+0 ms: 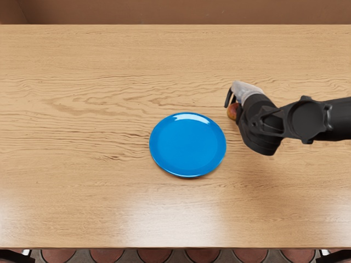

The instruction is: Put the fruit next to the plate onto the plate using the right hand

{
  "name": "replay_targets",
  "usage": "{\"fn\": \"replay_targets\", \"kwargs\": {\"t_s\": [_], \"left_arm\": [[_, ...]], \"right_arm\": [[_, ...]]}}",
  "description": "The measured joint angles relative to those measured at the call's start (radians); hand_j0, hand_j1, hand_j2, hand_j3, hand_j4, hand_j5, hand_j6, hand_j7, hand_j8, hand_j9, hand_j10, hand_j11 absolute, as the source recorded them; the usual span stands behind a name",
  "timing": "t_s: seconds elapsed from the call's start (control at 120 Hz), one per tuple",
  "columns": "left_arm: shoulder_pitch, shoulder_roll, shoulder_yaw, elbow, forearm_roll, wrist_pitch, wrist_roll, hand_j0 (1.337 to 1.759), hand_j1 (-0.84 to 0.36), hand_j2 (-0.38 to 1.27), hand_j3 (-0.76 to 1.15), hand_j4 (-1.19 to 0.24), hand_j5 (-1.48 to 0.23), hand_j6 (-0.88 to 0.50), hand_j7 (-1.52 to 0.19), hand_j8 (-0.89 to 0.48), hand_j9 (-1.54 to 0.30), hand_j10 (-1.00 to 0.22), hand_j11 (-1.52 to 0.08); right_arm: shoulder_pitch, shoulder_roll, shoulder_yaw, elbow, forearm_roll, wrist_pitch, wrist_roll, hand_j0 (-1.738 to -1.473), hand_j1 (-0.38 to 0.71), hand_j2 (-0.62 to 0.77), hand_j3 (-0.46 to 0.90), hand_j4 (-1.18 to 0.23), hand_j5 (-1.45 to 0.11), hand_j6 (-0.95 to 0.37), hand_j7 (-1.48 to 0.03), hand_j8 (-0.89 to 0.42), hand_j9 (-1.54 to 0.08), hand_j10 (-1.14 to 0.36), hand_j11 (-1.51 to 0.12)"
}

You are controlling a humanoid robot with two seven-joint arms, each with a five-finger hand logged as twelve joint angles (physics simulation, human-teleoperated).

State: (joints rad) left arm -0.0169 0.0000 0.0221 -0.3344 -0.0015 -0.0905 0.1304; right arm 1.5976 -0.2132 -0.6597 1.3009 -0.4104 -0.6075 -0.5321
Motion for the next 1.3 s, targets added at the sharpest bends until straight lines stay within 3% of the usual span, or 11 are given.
{"fn": "replay_targets", "kwargs": {"t_s": [0.083,0.258,0.517,0.658,0.767,0.917,1.092,1.3], "left_arm": [[0.000,0.000,0.000,0.000,0.000,0.000,0.000,1.658,0.35,0.00,0.00,0.00,0.00,0.00,0.00,0.00,0.00,0.00,0.00],[0.000,0.000,0.000,0.000,0.000,0.000,0.000,1.658,0.35,0.00,0.00,0.00,0.00,0.00,0.00,0.00,0.00,0.00,0.00],[0.000,0.000,0.000,0.000,0.000,0.000,0.000,1.658,0.35,0.00,0.00,0.00,0.00,0.00,0.00,0.00,0.00,0.00,0.00],[0.000,0.000,0.000,0.000,0.000,0.000,0.000,1.658,0.35,0.00,0.00,0.00,0.00,0.00,0.00,0.00,0.00,0.00,0.00],[0.000,0.000,0.000,0.000,0.000,0.000,0.000,1.658,0.35,0.00,0.00,0.00,0.00,0.00,0.00,0.00,0.00,0.00,0.00],[0.000,0.000,0.000,0.000,0.000,0.000,0.000,1.658,0.35,0.00,0.00,0.00,0.00,0.00,0.00,0.00,0.00,0.00,0.00],[0.000,0.000,0.000,0.000,0.000,0.000,0.000,1.658,0.35,0.00,0.00,0.00,0.00,0.00,0.00,0.00,0.00,0.00,0.00],[0.000,0.000,0.000,0.000,0.000,0.000,0.000,1.658,0.35,0.00,0.00,0.00,0.00,0.00,0.00,0.00,0.00,0.00,0.00]], "right_arm": [[0.045,0.001,0.004,0.066,0.000,0.000,-0.015,-1.653,0.22,0.29,0.00,-0.76,-1.08,-0.51,-1.02,-0.44,-1.07,-0.72,-1.07],[0.109,0.015,0.032,0.143,0.003,0.001,-0.032,-1.657,0.25,0.34,0.00,-0.75,-1.10,-0.48,-1.03,-0.43,-1.09,-0.70,-1.10],[0.127,0.075,0.089,0.173,0.005,0.001,-0.054,-1.658,0.28,0.38,0.00,-0.75,-1.12,-0.45,-1.03,-0.39,-1.11,-0.67,-1.12],[0.123,0.122,0.120,0.179,0.007,0.001,-0.062,-1.658,0.33,0.48,0.00,-0.75,-1.12,-0.44,-1.03,-0.37,-1.09,-0.69,-1.10],[0.100,0.139,0.131,0.177,0.007,0.001,-0.064,-1.658,0.37,0.57,0.00,-0.75,-1.12,-0.42,-1.03,-0.37,-1.09,-0.71,-1.10],[0.064,0.147,0.135,0.169,0.006,0.000,-0.064,-1.658,0.42,0.59,0.00,-0.75,-1.12,-0.40,-1.04,-0.39,-1.08,-0.75,-1.09],[0.057,0.149,0.176,0.120,0.005,-0.003,-0.076,-1.658,0.01,0.24,0.00,-0.35,-0.52,-0.20,-0.48,-0.19,-0.50,-0.35,-0.50],[0.053,0.117,0.251,0.109,0.007,0.030,-0.078,-1.658,-0.20,0.08,0.00,-0.14,-0.21,-0.09,-0.19,-0.09,-0.20,-0.14,-0.20]]}}
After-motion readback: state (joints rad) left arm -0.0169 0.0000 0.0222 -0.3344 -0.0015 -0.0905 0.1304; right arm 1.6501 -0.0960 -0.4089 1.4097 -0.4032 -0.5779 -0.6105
